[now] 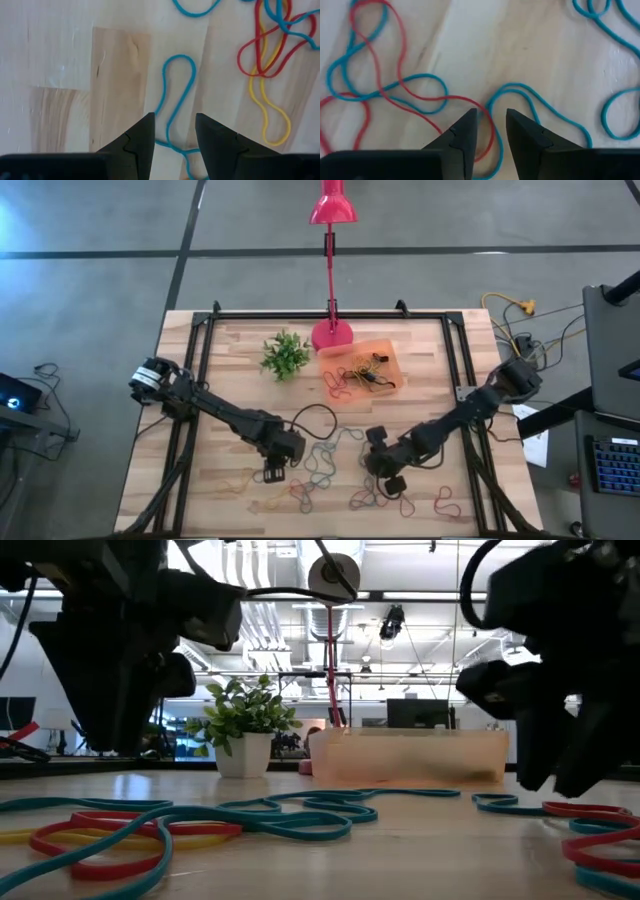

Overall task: Pick and place rubber bands into bin
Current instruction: Put the red rubber band into the orange bin

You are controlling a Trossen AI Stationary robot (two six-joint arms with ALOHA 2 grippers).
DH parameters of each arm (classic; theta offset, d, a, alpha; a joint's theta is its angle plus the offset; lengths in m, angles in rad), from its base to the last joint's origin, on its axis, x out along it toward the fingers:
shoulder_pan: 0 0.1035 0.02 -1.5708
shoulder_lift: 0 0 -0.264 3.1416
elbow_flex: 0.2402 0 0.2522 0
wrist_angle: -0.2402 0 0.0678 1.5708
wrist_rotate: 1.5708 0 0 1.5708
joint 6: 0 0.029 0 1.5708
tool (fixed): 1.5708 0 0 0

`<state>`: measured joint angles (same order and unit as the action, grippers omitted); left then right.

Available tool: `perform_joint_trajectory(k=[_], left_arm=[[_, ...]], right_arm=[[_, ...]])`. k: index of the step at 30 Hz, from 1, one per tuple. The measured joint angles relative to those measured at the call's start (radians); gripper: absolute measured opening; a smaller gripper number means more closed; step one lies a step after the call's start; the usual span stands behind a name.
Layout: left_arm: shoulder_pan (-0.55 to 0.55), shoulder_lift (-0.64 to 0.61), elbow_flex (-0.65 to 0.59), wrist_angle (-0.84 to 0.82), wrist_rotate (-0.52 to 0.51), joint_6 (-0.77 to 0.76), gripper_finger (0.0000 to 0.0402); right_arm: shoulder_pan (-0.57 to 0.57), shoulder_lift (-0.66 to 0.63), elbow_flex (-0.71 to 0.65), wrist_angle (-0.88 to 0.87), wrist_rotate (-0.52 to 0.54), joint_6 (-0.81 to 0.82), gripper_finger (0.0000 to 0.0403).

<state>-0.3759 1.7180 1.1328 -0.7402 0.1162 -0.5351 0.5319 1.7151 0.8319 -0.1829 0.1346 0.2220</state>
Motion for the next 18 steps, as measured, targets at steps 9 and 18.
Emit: perform_joint_trajectory(k=[9,18], left_arm=[[0.0,0.0,-0.029,0.006,0.0,-0.009,0.0125],[0.0,0.0,-0.029,0.026,0.0,-0.009,0.0125]], right_arm=[[-0.009,0.002,-0.014,-0.003,-0.004,0.007,0.007],[-0.009,0.002,-0.031,0.001,-0.01,0.007,0.0064]])
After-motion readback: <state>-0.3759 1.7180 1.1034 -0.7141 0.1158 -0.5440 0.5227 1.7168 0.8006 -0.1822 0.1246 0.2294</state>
